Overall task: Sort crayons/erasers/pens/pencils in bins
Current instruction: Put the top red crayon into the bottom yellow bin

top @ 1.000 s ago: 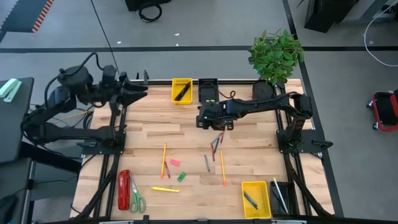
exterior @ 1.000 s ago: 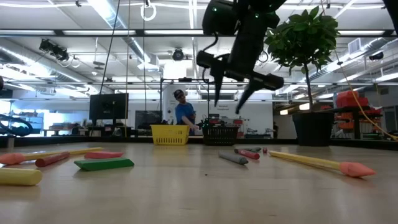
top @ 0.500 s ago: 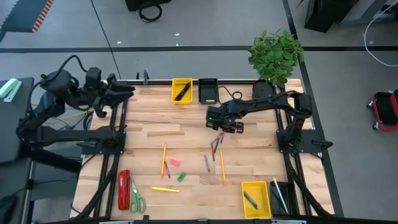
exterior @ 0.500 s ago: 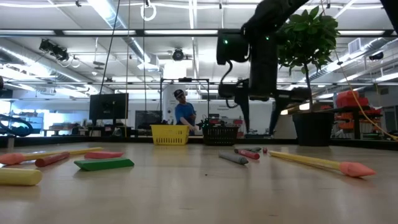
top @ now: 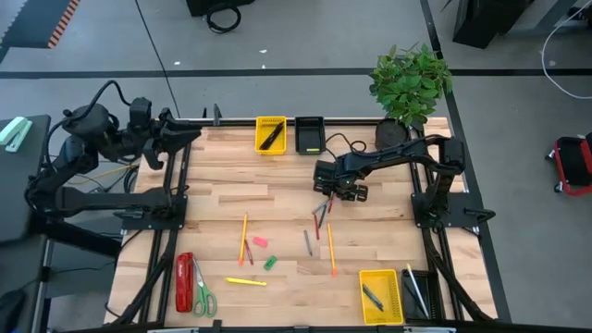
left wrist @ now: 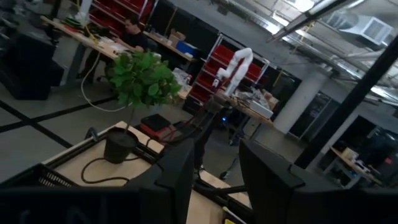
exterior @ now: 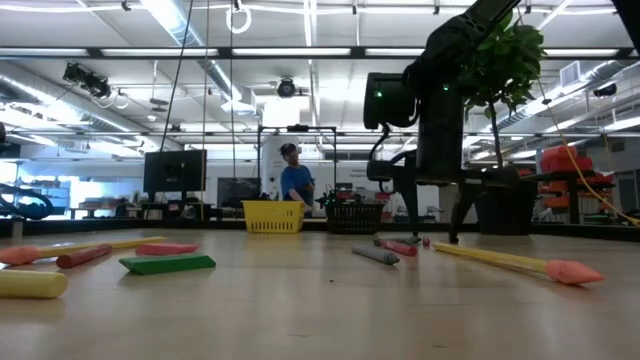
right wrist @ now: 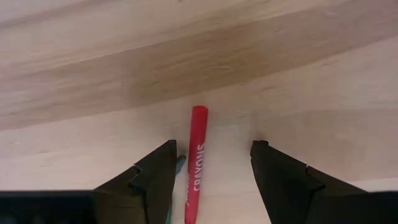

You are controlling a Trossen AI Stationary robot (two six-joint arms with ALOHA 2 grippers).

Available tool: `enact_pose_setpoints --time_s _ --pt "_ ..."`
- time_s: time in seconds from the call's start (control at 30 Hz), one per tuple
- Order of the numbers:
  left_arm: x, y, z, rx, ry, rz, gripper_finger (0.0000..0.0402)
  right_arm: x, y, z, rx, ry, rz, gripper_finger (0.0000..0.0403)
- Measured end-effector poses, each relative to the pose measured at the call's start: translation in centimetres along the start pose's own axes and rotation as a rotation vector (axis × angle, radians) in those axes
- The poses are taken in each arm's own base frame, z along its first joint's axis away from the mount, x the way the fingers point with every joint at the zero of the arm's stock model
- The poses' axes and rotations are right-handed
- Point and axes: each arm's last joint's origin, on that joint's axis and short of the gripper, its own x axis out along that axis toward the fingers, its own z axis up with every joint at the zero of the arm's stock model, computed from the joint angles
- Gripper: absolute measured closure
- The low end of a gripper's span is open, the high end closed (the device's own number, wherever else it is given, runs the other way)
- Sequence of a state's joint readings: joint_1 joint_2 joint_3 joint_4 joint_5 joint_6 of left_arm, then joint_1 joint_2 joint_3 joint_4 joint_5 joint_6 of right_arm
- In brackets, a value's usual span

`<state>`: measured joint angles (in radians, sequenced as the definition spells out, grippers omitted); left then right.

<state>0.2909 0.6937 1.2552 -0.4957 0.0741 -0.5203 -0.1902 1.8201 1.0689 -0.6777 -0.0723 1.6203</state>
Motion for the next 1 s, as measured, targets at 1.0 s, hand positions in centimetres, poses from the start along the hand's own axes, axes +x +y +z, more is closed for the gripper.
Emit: enact_pose_setpoints --time_s 1.0 --pt "0.0 0.2 -0.1 -0.051 -0.001 0.043 0.0285 0.2 -0.4 1.3 -0.148 -0.056 -0.03 0.0197"
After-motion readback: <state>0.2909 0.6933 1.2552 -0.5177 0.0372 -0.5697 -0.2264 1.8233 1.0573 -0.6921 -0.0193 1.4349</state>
